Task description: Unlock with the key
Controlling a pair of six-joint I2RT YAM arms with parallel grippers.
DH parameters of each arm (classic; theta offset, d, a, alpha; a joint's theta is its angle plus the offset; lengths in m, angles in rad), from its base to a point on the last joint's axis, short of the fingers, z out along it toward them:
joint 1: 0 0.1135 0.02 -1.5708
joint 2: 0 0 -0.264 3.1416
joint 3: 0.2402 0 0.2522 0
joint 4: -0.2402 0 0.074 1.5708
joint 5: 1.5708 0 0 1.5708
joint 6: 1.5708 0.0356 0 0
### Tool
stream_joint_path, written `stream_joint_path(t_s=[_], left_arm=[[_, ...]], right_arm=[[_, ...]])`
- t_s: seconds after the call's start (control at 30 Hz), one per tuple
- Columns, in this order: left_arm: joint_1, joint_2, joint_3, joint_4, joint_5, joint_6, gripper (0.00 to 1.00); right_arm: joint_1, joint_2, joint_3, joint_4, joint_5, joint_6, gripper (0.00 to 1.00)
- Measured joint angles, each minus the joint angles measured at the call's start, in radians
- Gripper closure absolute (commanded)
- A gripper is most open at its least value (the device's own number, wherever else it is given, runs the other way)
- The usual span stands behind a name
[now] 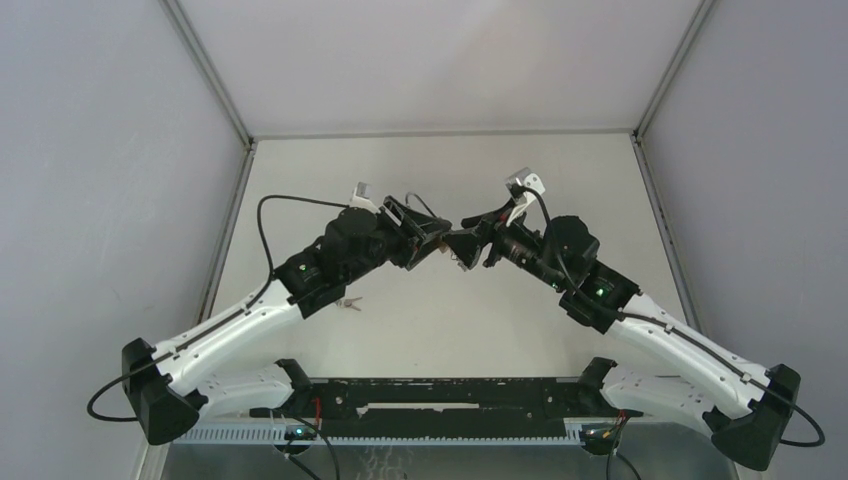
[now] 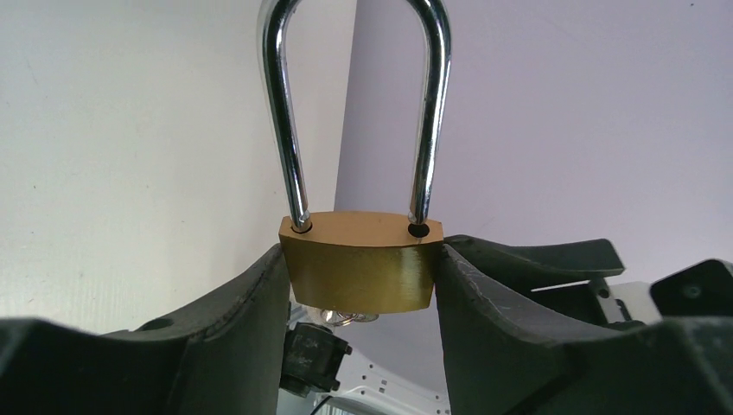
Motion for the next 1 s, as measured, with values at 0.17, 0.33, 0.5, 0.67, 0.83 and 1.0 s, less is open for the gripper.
stream_joint_path(t_s=[0.17,0.33,0.5,0.67,0.83,1.0], left_arm=[[0.000,0.003,0.000,0.000,-0.014,-0.034,1.00],[0.000,0.013,0.001,0.000,-0.014,-0.058,1.00],[0.000,0.022,0.002,-0.001,-0.012,-0.085,1.00],[0.000,0.023,0.013,-0.001,-0.015,-0.103,1.00],[0.000,0.021,0.017,0.013,-0.021,-0.135,1.00],[0.000,0.017,0.017,0.014,-0.022,-0.155,1.00]], right_arm=[[0.005,-0.032,-0.051,0.007,0.032,-0.008,0.34],[0.005,-0.043,-0.085,0.043,0.035,-0.013,0.37],[0.011,-0.016,-0.087,0.092,0.035,-0.013,0.40],[0.017,0.029,-0.087,0.138,0.040,-0.013,0.43],[0.025,0.061,-0.088,0.161,0.053,-0.013,0.46],[0.030,0.092,-0.089,0.196,0.072,-0.013,0.53]])
